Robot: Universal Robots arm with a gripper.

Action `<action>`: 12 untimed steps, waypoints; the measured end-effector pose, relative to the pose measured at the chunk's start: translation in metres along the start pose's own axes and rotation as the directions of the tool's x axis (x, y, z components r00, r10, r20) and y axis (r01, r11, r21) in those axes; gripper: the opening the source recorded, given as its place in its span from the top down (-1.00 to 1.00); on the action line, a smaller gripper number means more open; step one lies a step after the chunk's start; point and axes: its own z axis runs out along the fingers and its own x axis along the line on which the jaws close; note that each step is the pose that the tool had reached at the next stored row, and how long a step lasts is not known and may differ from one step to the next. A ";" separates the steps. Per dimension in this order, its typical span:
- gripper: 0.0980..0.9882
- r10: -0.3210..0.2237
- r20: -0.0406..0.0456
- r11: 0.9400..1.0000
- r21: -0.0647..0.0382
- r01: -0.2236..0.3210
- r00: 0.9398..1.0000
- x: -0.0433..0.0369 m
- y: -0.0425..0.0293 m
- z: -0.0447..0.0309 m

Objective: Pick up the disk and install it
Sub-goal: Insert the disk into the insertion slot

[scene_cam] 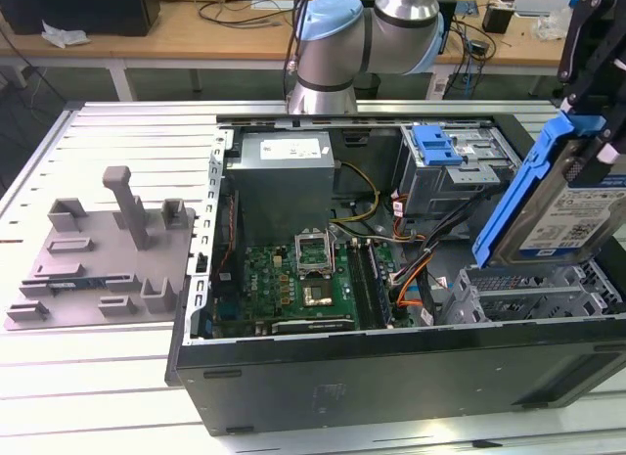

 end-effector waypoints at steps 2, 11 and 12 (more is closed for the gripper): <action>0.40 0.000 0.000 1.000 0.000 0.000 1.000 0.0003 -0.0023 0.0006; 0.40 0.000 0.000 1.000 0.000 0.000 1.000 0.0003 -0.0023 0.0010; 0.40 0.000 0.000 1.000 0.000 0.000 1.000 0.0003 -0.0023 0.0010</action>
